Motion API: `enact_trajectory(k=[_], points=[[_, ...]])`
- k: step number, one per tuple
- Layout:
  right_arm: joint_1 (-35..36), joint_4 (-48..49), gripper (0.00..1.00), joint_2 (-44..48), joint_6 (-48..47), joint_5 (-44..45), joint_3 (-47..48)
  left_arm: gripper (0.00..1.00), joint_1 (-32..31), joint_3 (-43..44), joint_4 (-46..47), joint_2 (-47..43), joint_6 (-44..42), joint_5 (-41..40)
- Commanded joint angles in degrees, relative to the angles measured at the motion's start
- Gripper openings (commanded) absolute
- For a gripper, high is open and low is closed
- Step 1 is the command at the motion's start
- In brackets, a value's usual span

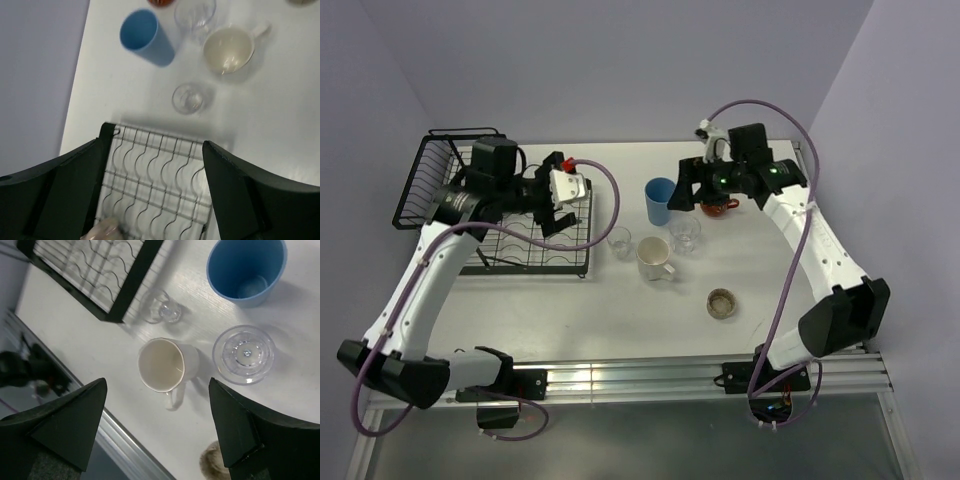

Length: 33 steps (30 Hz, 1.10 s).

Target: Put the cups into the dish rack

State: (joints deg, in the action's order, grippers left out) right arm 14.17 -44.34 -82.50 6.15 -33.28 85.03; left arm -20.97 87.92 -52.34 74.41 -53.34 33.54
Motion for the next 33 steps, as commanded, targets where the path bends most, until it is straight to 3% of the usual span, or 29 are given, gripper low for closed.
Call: enact_trajectory(k=[1,6,12,22,33], points=[[4.97,-6.28,0.89,-3.18,-8.69,8.39,5.04,0.89,0.76,-4.33,10.84,-5.41,15.44,11.54],[12.09,-9.53,0.83,-10.04,-14.23,15.52,8.65,0.9,0.84,-9.86,16.91,-11.65,25.55,15.76],[18.77,-13.76,0.74,-18.48,-18.89,22.72,13.49,0.9,0.76,-15.57,17.62,-16.13,26.8,15.33],[21.69,-14.9,0.66,-28.06,-20.91,28.7,17.97,0.9,0.84,-20.42,20.96,-21.76,28.12,15.24],[22.65,-12.88,0.58,-30.53,-24.17,30.03,13.76,0.9,0.84,-23.49,18.15,-23.61,23.81,15.42]])
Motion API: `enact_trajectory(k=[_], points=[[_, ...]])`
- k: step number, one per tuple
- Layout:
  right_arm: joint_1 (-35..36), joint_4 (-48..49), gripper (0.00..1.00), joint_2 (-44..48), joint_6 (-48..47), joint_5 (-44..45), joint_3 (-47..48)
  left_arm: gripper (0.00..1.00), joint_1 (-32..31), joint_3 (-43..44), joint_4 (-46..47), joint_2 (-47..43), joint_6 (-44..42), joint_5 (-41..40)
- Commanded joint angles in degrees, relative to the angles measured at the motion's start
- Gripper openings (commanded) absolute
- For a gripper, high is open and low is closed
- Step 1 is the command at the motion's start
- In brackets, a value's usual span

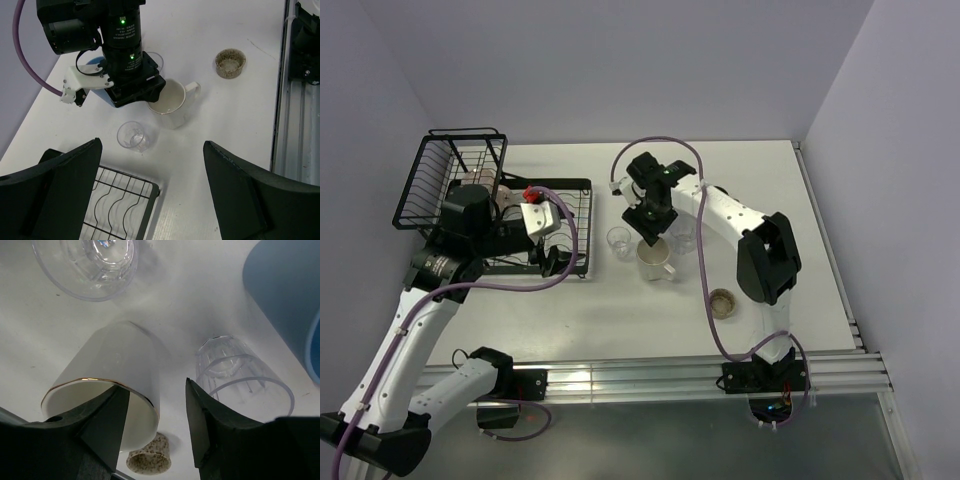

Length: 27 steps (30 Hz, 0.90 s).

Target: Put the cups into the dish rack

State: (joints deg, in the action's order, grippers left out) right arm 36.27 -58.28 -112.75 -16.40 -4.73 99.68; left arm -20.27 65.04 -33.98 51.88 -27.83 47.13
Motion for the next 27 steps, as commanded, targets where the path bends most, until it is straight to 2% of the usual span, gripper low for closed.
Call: enact_trajectory(k=[1,7,12,14,15,16,19,23,26,27], points=[[0.47,1.33,0.56,-0.63,-1.7,1.31,-0.98,0.9,0.15,-0.7,-0.47,-1.16,-1.96,1.65],[0.56,1.68,0.39,-1.77,-0.83,0.16,-1.42,0.89,0.15,-2.8,0.57,-2.66,-3.01,-0.11],[0.55,1.94,0.3,-0.9,0.85,-2.21,-2.2,0.89,0.15,-4.39,1.02,-3.8,-5.74,-3.01],[0.64,2.29,0.17,-0.11,1.55,-2.56,-2.64,0.89,0.15,-3.78,0.23,-3.45,-6.44,-3.19],[0.56,2.3,0.03,0.59,1.9,-2.74,-3.0,0.88,0.15,-3.6,-0.12,-3.19,-6.7,-3.1],[0.55,2.21,0.0,0.95,2.25,-3.09,-3.17,0.88,0.15,-3.51,-0.39,-3.19,-7.05,-3.1],[0.29,1.42,0.0,3.31,2.87,-4.4,-3.88,0.88,0.15,-3.16,-1.0,-2.92,-7.85,-2.66],[-3.04,-1.83,0.0,6.83,3.83,-10.55,-2.13,0.88,0.15,-1.85,-1.44,-2.48,-8.81,-3.63],[-8.74,-4.47,0.0,9.56,5.59,-20.29,1.48,0.89,0.15,-1.14,0.13,-2.83,-8.47,-4.24],[-11.55,-4.47,0.0,11.04,7.33,-25.97,2.61,0.89,0.15,-1.05,1.01,-3.01,-8.29,-4.33]])
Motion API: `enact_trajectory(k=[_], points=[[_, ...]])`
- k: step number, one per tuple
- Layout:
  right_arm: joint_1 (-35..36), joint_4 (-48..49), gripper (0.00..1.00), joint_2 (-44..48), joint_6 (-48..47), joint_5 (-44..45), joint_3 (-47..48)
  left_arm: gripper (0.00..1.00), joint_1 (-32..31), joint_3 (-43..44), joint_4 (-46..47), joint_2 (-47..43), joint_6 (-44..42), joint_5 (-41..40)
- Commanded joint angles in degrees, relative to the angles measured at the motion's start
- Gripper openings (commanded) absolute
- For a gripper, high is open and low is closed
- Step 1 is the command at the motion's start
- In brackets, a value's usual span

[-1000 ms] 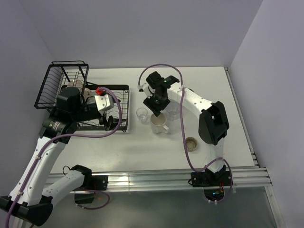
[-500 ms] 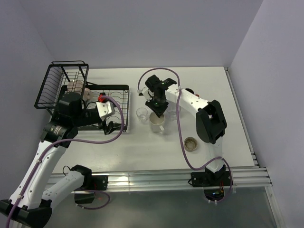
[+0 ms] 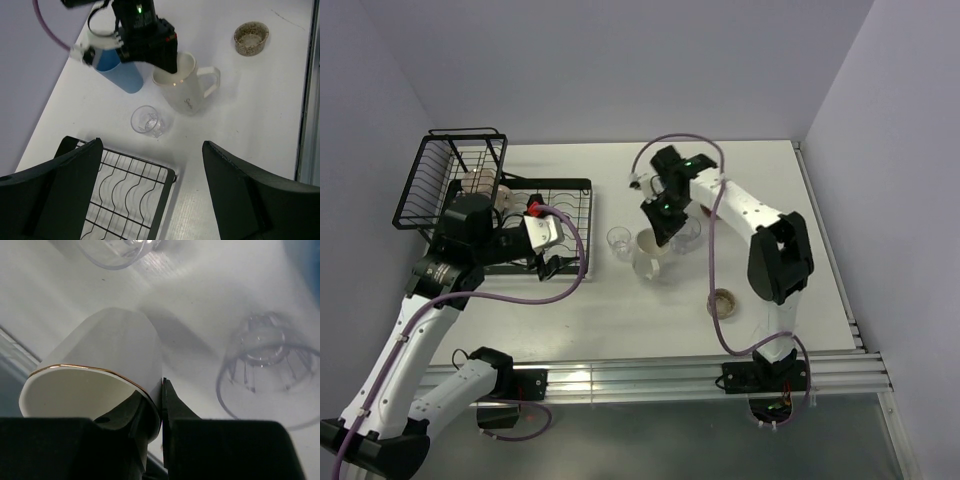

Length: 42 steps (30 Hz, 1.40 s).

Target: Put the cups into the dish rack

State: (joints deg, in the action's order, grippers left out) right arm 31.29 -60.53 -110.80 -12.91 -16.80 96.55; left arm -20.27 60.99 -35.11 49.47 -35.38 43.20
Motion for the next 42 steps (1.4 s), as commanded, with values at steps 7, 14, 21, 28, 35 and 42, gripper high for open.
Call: enact_trajectory(k=[7,14,21,28,35,42], points=[[-15.46,5.49,0.0,14.12,15.08,-39.17,3.38,0.89,0.06,5.62,11.98,1.59,-5.84,-2.59],[-17.48,10.96,0.0,15.53,21.42,-50.67,1.45,0.9,0.06,9.4,17.0,6.07,-9.8,0.04],[-18.54,35.08,0.0,21.31,44.29,-59.75,-12.13,0.91,-3.71,8.62,22.61,7.92,-11.03,3.83],[-18.54,114.37,0.0,23.97,102.5,-59.14,-33.17,0.9,-13.38,2.91,27.28,7.57,-20.77,-3.46],[-18.11,141.66,0.0,17.9,126.47,-56.33,-35.91,0.86,-17.78,3.43,27.99,10.64,-22.11,-4.53],[-16.35,141.92,0.0,18.34,125.94,-56.15,-36.7,0.77,-19.89,2.29,37.04,10.38,-20.87,-6.02]])
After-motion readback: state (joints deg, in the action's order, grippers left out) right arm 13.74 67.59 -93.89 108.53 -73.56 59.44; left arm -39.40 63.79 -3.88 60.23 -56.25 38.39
